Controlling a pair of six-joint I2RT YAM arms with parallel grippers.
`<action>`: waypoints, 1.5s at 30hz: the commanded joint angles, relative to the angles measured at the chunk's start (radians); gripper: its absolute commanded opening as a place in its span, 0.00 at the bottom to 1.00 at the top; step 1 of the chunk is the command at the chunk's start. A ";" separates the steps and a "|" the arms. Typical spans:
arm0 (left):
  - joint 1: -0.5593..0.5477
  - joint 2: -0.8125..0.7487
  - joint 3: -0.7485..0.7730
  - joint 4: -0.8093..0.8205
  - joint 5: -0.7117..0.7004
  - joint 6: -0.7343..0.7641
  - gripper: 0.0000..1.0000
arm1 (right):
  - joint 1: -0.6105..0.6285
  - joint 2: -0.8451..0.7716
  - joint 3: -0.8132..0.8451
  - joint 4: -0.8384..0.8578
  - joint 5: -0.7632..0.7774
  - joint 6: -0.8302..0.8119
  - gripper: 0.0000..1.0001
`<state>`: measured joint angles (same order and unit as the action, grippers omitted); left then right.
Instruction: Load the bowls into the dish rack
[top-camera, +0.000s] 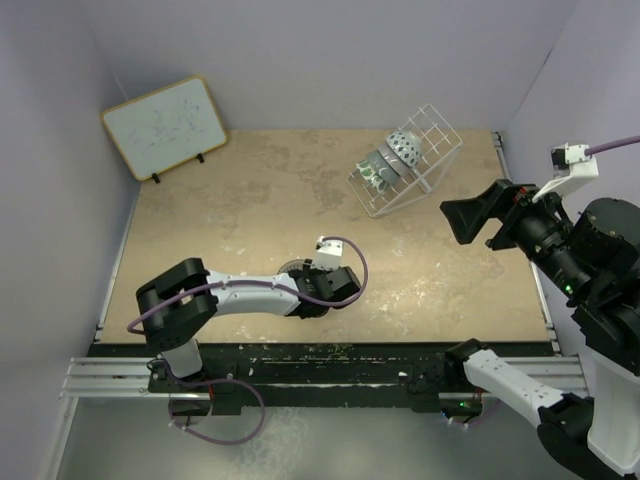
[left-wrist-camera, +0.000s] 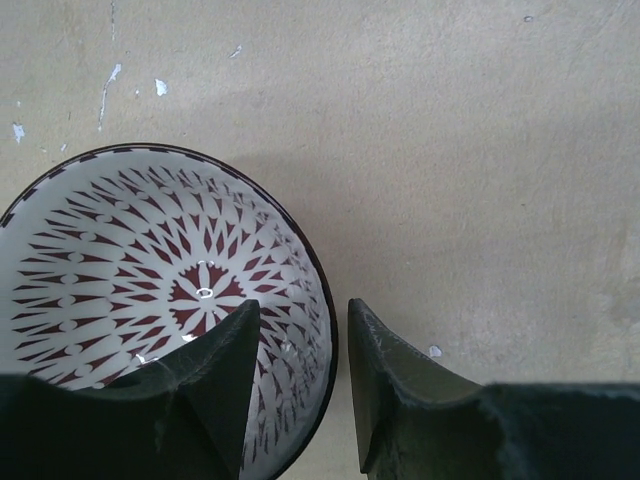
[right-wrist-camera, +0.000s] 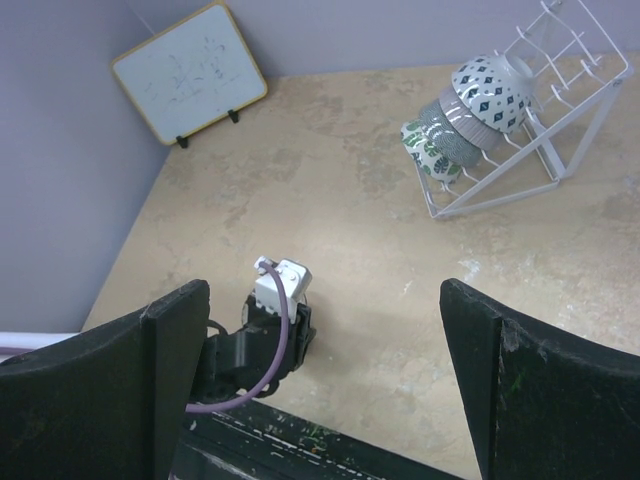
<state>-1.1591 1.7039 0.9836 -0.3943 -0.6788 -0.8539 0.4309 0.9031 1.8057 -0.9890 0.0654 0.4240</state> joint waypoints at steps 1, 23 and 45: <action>-0.002 0.014 0.020 -0.025 -0.054 -0.015 0.42 | -0.004 0.001 0.001 0.035 0.014 0.003 0.99; 0.017 -0.232 0.080 0.222 0.133 0.053 0.00 | -0.004 0.005 -0.023 0.066 0.011 0.006 1.00; 0.385 -0.015 0.315 1.119 0.824 -0.375 0.00 | -0.004 0.053 0.042 0.050 0.023 -0.015 1.00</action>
<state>-0.7967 1.6321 1.1339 0.4683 0.0227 -1.1107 0.4309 0.9371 1.8038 -0.9749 0.0689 0.4259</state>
